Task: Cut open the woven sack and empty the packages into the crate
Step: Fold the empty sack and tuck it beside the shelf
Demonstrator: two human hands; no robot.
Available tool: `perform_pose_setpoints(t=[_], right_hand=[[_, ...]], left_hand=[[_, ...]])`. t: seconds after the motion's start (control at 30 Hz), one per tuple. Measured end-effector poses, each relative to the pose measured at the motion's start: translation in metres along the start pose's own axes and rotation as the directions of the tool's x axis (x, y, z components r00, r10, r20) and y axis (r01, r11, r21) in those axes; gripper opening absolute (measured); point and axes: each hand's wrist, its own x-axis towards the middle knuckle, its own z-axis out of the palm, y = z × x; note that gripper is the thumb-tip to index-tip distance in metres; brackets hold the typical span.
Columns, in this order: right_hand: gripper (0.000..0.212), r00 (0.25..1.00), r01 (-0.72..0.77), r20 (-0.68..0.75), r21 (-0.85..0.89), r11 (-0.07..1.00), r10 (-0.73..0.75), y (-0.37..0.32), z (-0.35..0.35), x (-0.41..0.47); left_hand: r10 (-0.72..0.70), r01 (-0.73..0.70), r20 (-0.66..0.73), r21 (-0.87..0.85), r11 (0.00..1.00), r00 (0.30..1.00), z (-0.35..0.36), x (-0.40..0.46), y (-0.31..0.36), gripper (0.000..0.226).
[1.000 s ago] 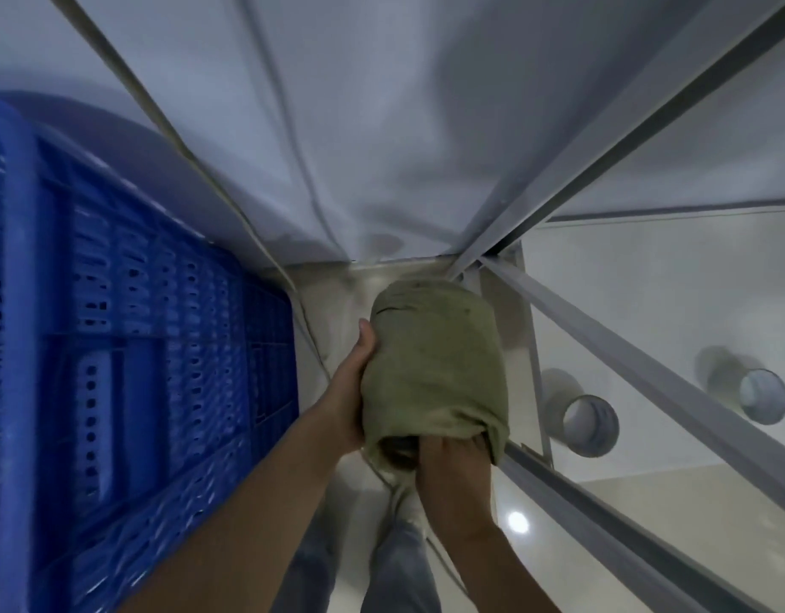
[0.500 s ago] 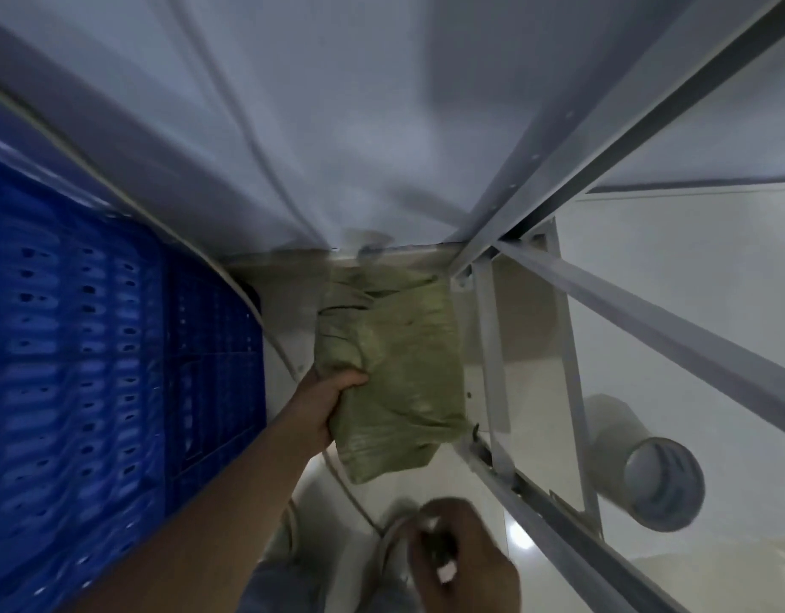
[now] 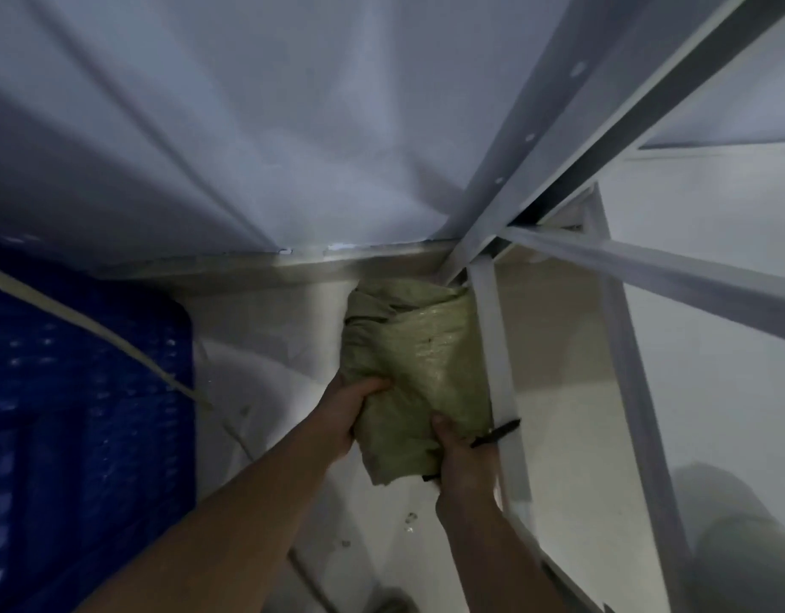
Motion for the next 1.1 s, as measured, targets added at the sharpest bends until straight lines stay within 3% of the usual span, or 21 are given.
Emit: perform_pose_setpoints(t=[0.13, 0.2, 0.23, 0.27, 0.3, 0.33, 0.37, 0.4, 0.43, 0.53, 0.6, 0.67, 0.77, 0.83, 0.9, 1.0, 1.1], right_hand=[[0.049, 0.994, 0.095, -0.043, -0.151, 0.984, -0.103, 0.004, 0.041, 0.040], [0.053, 0.994, 0.073, -0.063, -0.166, 0.983, -0.084, 0.012, 0.055, 0.053], [0.054, 0.995, 0.049, -0.080, -0.145, 0.988, -0.061, 0.016, 0.059, 0.057], [0.057, 0.993, 0.028, -0.112, -0.108, 0.994, -0.040, 0.020, 0.061, 0.060], [0.062, 0.989, 0.024, -0.146, -0.075, 0.997, -0.035, 0.023, 0.062, 0.063], [0.066, 0.983, 0.037, -0.175, -0.060, 0.998, -0.047, 0.024, 0.064, 0.064], [0.070, 0.979, 0.051, -0.196, -0.059, 0.997, -0.062, 0.026, 0.065, 0.066], [0.070, 0.974, 0.049, -0.220, -0.057, 0.997, -0.060, 0.028, 0.066, 0.068], [0.068, 0.969, 0.036, -0.242, -0.041, 0.999, -0.045, 0.028, 0.067, 0.068], [0.056, 0.976, -0.014, -0.217, 0.040, 0.999, 0.022, 0.027, 0.063, 0.072], [0.056, 0.982, -0.014, -0.188, 0.036, 0.999, 0.020, 0.026, 0.062, 0.074], [0.074, 0.986, 0.036, -0.164, -0.028, 0.999, -0.040, 0.029, 0.061, 0.081], [0.095, 0.983, 0.090, -0.131, -0.269, 0.959, -0.129, 0.034, 0.062, 0.093], [0.097, 0.980, 0.087, -0.123, -0.442, 0.893, -0.156, 0.032, 0.061, 0.098], [0.094, 0.984, 0.071, -0.106, -0.510, 0.857, -0.145, 0.029, 0.057, 0.104], [0.089, 0.992, 0.025, -0.095, -0.497, 0.867, -0.083, 0.026, 0.052, 0.106], [0.081, 0.994, -0.012, -0.101, -0.416, 0.909, -0.033, 0.024, 0.051, 0.092]], left_hand=[[0.124, -0.112, -0.168, 0.083, 0.990, 0.978, -0.006, 0.039, 0.007, 0.078], [0.211, -0.116, -0.323, 0.290, 0.950, 0.923, -0.008, 0.047, 0.012, 0.096], [0.332, -0.137, -0.352, 0.478, 0.868, 0.875, -0.010, 0.049, 0.012, 0.097], [0.509, -0.174, -0.310, 0.695, 0.698, 0.803, -0.010, 0.049, 0.010, 0.088], [0.687, -0.219, -0.169, 0.871, 0.440, 0.706, -0.011, 0.049, 0.008, 0.075], [0.779, -0.261, 0.033, 0.950, 0.169, 0.626, -0.011, 0.049, 0.007, 0.065], [0.781, -0.298, 0.224, 0.953, -0.051, 0.583, -0.010, 0.052, 0.006, 0.062], [0.722, -0.326, 0.363, 0.924, -0.199, 0.589, -0.009, 0.057, 0.005, 0.063], [0.643, -0.343, 0.437, 0.898, -0.275, 0.629, -0.008, 0.064, 0.003, 0.067], [0.438, -0.307, 0.439, 0.889, -0.341, 0.785, 0.000, 0.076, 0.008, 0.087], [0.337, -0.274, 0.420, 0.873, -0.402, 0.843, 0.001, 0.084, 0.011, 0.096], [0.275, -0.252, 0.413, 0.844, -0.473, 0.868, 0.001, 0.089, 0.012, 0.105], [0.237, -0.226, 0.394, 0.823, -0.522, 0.888, 0.002, 0.094, 0.009, 0.110], [0.234, -0.196, 0.372, 0.816, -0.544, 0.898, 0.004, 0.098, 0.007, 0.110], [0.238, -0.171, 0.349, 0.818, -0.549, 0.907, 0.010, 0.099, 0.004, 0.108], [0.228, -0.189, 0.329, 0.857, -0.479, 0.916, 0.013, 0.101, 0.008, 0.105], [0.185, -0.363, 0.409, 0.901, -0.239, 0.894, 0.003, 0.097, 0.028, 0.109]])
